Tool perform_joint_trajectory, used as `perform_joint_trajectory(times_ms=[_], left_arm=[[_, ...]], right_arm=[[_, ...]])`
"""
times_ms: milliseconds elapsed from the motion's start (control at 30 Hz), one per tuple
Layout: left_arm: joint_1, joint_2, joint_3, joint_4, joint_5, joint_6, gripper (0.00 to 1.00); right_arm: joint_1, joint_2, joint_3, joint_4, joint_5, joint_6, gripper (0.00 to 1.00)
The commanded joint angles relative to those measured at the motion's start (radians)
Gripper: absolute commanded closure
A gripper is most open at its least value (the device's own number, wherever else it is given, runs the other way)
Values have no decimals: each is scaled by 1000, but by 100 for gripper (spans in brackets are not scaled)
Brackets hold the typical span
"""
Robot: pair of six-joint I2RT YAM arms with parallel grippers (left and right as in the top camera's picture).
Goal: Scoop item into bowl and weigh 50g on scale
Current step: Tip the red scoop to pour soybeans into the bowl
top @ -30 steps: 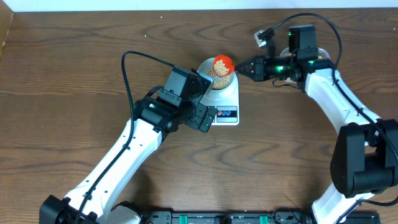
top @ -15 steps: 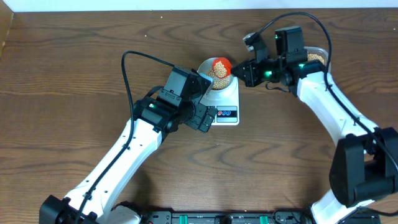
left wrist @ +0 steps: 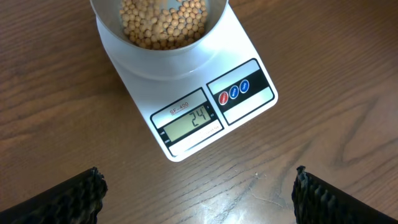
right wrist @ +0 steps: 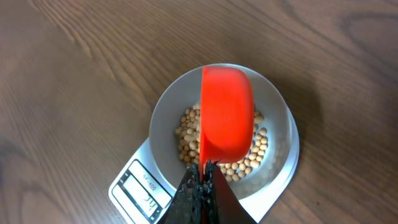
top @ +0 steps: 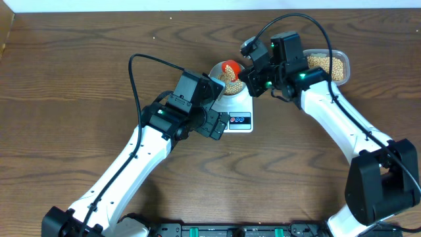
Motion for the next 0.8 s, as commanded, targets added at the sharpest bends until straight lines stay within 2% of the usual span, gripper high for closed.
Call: perform_joint_trajectory(times_ms=[0,767], left_arm=[[5,-9,1,0,9,6,2],[5,-9,1,0,9,6,2]], right_arm=[[15,-23,-1,5,45,-58,99],[22,-23,-1,14,45,-118,99]])
